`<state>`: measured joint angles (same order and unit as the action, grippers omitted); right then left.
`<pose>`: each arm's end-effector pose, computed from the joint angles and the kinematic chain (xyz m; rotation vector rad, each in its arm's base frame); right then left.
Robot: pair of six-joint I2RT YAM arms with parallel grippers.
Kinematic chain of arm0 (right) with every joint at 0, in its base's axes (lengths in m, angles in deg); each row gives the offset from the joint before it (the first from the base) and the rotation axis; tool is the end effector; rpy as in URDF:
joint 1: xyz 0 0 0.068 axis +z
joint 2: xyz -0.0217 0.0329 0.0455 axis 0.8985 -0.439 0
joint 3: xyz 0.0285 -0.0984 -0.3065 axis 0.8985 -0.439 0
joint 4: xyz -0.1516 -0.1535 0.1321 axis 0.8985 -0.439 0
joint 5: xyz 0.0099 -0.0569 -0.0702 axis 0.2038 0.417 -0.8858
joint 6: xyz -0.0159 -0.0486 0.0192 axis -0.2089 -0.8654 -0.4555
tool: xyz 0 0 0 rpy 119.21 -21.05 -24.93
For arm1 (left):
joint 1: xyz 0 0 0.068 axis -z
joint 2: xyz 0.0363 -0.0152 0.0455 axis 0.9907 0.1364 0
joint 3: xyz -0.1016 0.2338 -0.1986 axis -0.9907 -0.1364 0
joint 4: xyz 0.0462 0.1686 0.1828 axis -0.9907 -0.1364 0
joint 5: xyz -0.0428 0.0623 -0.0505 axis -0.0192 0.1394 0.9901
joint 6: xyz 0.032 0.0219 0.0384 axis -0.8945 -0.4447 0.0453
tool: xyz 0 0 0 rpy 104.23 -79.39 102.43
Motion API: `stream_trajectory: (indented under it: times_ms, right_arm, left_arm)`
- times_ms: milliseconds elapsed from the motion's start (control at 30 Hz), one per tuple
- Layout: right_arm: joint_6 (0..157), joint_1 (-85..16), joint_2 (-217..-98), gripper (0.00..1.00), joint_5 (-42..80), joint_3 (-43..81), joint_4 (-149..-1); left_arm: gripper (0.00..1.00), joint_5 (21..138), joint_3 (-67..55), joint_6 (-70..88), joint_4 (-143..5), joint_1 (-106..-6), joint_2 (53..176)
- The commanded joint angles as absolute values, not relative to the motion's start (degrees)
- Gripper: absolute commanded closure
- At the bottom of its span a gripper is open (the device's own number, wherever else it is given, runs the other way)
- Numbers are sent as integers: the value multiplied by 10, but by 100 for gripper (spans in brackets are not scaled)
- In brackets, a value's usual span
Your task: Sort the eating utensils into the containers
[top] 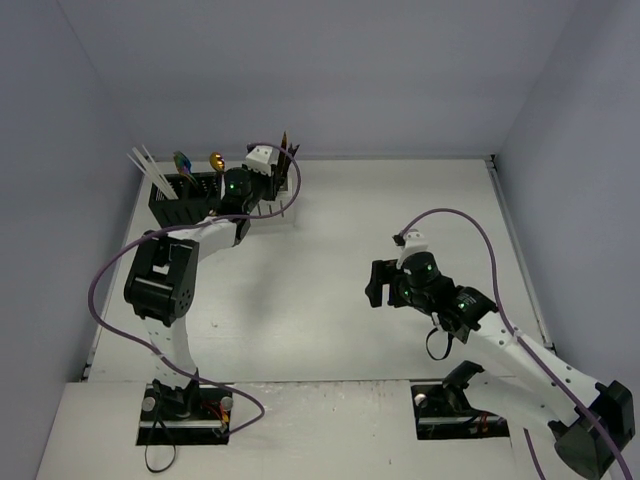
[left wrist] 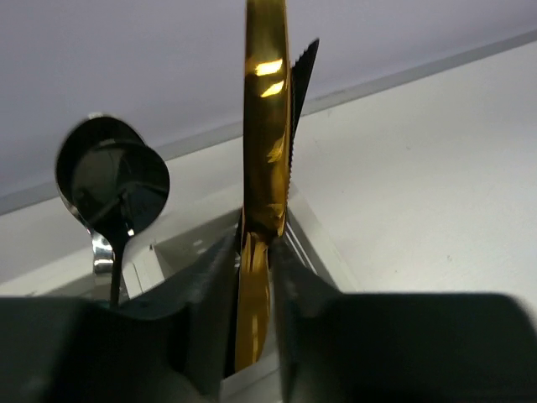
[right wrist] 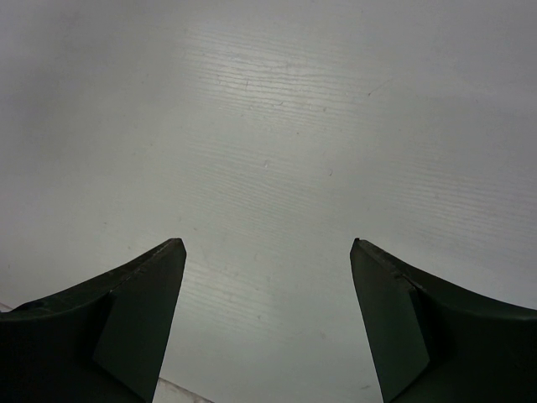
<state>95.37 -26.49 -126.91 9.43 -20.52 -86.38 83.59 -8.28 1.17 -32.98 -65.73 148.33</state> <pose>0.1302 0.0985 0.3082 -0.2368 2.0737 0.6329 0.4337 -0.1361 0.3046 0.3448 1.5771 -0.4457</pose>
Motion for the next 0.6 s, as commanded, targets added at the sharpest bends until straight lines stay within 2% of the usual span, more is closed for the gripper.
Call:
stream_trajectory:
  times_ms: [0,167,300,433,567]
  right_arm:
    - [943,-268,-1274,23,87,-167,-846]
    - [942,-268,-1269,23,84,-160,-847]
    - [934,-269,-1269,23,74,-142,-848]
    - [922,-269,-1269,22,57,-123,-850]
    - [901,-270,-1261,15,16,-85,-853]
  left_arm:
    - [70,845,-84,22,-248,-660,1422]
    - [56,851,-111,26,-248,-659,1379]
    - [45,843,-134,30,-279,-658,1294]
    - [37,801,-129,38,-395,-658,1221]
    - [29,686,-93,60,-639,-658,1067]
